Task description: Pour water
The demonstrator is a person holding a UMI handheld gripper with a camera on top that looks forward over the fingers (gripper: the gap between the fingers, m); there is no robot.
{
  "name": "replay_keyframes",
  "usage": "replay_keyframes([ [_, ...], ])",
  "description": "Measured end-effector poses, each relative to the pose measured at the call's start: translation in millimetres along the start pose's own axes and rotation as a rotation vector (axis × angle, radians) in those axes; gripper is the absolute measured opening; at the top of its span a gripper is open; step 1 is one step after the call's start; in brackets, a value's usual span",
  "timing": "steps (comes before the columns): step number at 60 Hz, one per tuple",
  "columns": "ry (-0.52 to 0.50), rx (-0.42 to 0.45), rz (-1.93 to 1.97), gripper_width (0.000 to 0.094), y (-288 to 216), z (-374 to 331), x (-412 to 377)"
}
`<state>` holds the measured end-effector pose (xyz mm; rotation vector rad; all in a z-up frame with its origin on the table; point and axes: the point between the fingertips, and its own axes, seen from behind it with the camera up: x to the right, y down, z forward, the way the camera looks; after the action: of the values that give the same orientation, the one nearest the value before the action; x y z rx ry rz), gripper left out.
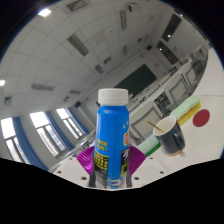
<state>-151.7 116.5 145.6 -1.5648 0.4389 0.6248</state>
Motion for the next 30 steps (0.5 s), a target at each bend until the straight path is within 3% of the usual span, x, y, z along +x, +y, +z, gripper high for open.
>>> replay_keyframes([
  [13,-0.128,0.049,0.756,0.0411,-42,34,-14],
  [18,-0.171,0.028,0.956,0.0419,-55,34,-47],
  [30,-0.18,-0.055,1.231,0.042,-42,29,-37],
])
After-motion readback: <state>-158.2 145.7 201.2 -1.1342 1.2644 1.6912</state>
